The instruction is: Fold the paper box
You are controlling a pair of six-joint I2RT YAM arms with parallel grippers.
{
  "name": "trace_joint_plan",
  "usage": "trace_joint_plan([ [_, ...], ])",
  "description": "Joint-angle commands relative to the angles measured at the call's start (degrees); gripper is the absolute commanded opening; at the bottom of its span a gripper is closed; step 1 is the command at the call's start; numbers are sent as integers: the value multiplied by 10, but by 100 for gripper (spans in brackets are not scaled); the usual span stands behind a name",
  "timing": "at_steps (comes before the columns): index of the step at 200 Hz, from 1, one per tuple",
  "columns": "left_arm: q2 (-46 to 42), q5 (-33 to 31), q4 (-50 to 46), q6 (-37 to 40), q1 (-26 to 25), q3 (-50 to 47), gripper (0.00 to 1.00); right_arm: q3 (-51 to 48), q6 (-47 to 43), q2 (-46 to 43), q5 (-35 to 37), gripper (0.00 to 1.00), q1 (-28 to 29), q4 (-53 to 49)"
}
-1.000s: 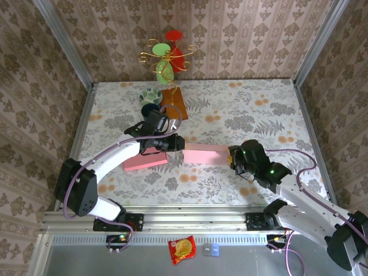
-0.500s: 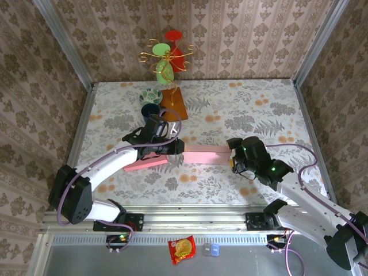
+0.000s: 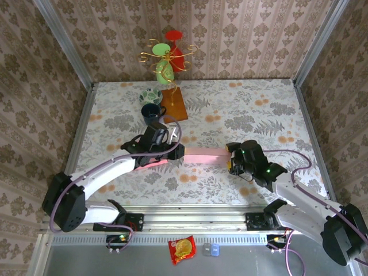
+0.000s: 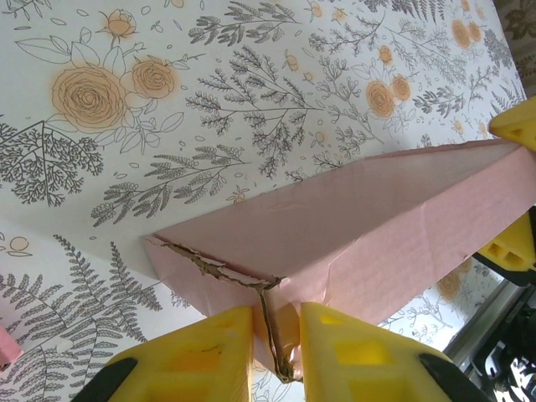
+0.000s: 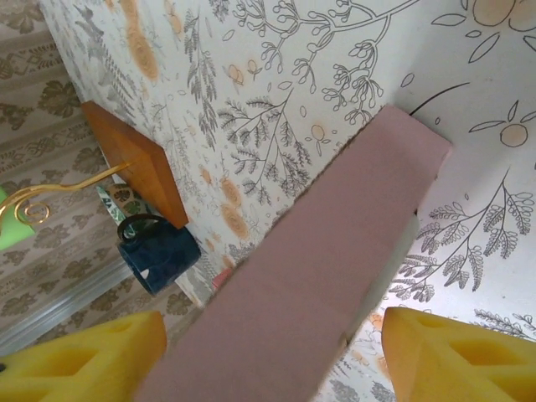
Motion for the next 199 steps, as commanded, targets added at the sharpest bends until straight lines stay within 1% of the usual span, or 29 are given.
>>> trace_joint_plan([
  [1, -3, -27, -20, 15, -13, -33, 21, -17, -21, 7, -47, 59, -13, 41],
  [9, -7, -29, -19, 15, -15, -37, 21, -22, -26, 4, -58, 57, -16, 39],
  [20, -8, -28, -16, 15, -15, -41, 22, -30, -32, -5, -64, 56, -16, 28],
  [35, -4, -24, -12, 18, -15, -43, 22, -42, -43, -17, -63, 51, -17, 21],
  [61, 13, -21, -8, 22, -16, -37, 23, -64, -54, -19, -65, 51, -22, 39],
  [88, 27, -22, 1, 22, -16, -34, 23, -57, -82, -9, -90, 61, -34, 39],
  [102, 35, -23, 2, 23, -15, -32, 25, -46, -102, -7, -108, 69, -41, 5],
  [119, 43, -22, 1, 23, -15, -26, 26, -32, -129, -8, -130, 74, -52, -45],
  [149, 39, -27, 0, 17, -11, -22, 27, -9, -196, -9, -166, 76, -76, -165],
  [181, 23, -36, 5, 14, -6, -11, 28, 24, -274, -24, -157, 77, -90, -233],
  [195, 15, -44, 5, 16, -3, -6, 29, 49, -320, -23, -148, 77, -99, -252],
  [199, 13, -48, 6, 18, -1, -4, 29, 58, -338, -23, -147, 77, -101, -271],
])
